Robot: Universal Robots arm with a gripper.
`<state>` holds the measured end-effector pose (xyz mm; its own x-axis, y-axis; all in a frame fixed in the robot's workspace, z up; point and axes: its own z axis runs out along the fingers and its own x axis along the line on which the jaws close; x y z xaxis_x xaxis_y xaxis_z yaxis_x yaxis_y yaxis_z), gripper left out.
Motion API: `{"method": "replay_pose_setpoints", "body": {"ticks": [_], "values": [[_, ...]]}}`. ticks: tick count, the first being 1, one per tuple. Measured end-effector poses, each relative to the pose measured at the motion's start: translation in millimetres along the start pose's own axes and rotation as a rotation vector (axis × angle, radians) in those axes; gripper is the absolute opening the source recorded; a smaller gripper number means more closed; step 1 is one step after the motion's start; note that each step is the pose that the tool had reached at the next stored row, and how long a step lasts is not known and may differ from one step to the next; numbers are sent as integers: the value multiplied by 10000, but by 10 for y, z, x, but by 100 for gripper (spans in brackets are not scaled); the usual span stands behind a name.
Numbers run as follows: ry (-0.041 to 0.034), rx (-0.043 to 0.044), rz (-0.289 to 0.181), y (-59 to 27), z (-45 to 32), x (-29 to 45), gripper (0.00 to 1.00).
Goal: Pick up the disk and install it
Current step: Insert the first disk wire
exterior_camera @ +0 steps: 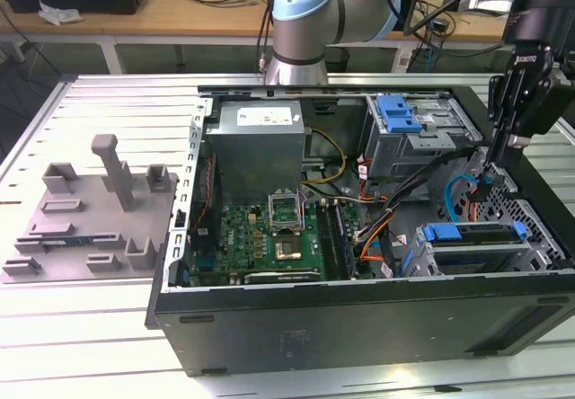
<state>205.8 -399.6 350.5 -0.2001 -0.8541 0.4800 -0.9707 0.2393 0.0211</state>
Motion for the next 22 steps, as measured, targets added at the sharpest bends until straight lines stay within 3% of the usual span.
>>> {"method": "replay_pose_setpoints", "body": {"ticks": [10, 14, 22], "values": [[-1, -11, 21, -6, 118, -49, 29], [3, -24, 46, -6, 128, -54, 29], [-7, -171, 312, -9, 145, -47, 29]]}}
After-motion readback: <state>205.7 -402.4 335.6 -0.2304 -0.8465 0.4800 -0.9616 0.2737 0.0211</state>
